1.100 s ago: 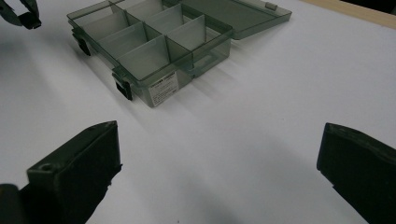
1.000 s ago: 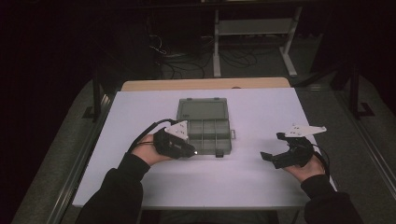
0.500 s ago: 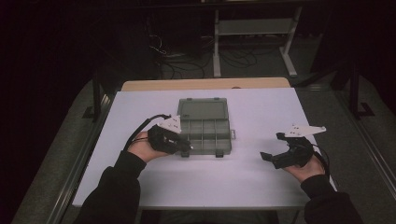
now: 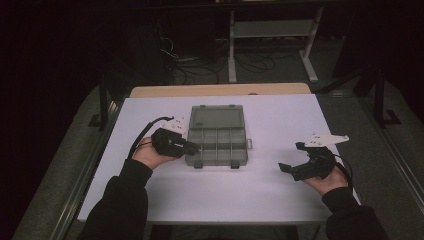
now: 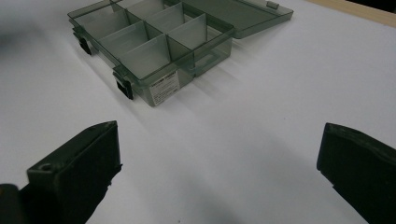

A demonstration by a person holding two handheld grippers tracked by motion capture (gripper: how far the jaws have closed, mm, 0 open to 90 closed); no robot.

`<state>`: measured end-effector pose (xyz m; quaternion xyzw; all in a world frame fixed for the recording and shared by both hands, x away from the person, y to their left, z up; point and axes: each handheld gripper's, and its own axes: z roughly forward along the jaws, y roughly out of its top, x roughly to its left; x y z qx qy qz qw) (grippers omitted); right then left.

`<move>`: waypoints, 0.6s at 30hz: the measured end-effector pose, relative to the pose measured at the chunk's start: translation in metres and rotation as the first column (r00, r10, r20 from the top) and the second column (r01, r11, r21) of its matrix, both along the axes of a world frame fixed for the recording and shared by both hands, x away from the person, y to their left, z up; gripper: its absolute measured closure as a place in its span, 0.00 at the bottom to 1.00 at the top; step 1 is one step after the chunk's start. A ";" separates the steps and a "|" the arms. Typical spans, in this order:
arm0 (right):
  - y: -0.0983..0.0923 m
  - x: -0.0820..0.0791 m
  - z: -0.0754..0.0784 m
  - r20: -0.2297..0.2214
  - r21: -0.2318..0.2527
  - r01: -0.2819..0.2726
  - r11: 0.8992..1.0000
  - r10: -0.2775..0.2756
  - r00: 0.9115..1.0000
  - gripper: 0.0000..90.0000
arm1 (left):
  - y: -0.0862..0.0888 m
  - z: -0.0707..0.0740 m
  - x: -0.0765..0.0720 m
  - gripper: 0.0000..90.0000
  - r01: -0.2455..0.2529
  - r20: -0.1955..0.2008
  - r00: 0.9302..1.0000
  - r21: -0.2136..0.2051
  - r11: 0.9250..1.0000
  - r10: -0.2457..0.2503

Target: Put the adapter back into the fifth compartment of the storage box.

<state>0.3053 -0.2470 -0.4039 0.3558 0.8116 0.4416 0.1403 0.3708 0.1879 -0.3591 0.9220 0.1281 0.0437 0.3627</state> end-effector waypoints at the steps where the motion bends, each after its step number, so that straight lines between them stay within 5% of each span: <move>1: 0.000 0.000 0.000 0.000 0.000 0.000 1.000 0.000 1.000 0.00 | 0.002 -0.002 0.003 0.85 -0.017 -0.006 1.000 -0.009 1.000 0.017; 18: 0.000 0.000 0.000 0.000 -0.002 -0.002 1.000 0.002 1.000 0.00 | 0.005 -0.013 0.016 0.85 -0.068 -0.012 0.998 0.011 0.998 0.068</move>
